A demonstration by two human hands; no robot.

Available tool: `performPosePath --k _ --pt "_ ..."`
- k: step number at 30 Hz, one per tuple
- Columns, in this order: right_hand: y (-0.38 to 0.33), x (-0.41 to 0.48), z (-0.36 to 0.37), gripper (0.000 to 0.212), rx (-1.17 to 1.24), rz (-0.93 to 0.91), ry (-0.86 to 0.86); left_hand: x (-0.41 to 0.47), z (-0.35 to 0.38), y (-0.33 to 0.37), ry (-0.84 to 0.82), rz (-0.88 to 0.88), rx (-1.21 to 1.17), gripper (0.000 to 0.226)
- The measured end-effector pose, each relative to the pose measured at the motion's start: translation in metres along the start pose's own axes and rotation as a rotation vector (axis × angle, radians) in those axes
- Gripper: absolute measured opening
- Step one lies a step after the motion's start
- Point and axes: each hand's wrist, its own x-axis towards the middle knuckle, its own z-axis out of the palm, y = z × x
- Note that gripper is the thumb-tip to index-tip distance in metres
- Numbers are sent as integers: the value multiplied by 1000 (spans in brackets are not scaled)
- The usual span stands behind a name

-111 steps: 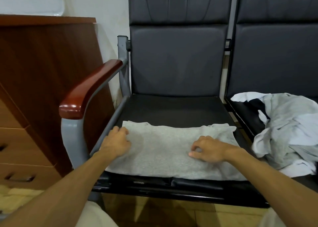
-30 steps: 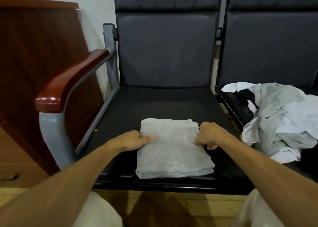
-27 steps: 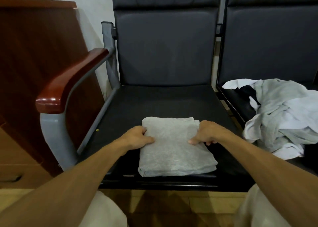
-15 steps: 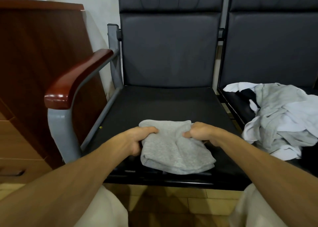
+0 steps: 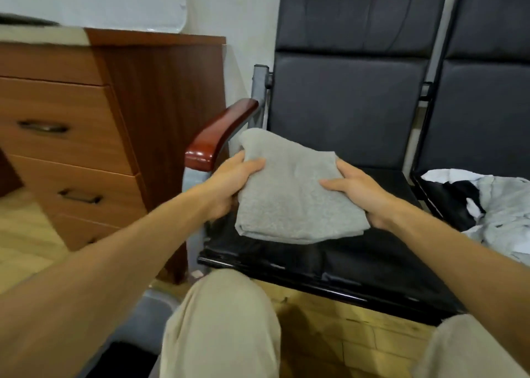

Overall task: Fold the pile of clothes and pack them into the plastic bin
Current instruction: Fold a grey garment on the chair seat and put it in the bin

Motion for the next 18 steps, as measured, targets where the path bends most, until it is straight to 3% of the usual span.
performPosePath --k 4,8,12,18 --pt "-49 10 64 51 -65 -90 -114 -43 -64 18 142 101 72 36" --pt "-69 19 147 49 -229 -168 -250 -96 -133 0 316 109 170 34" --pt "-63 23 229 48 -420 -250 -368 -148 -189 -44 453 27 174 39" --pt "-19 17 336 45 -593 -300 -611 -226 -241 -130 608 -164 97 28"
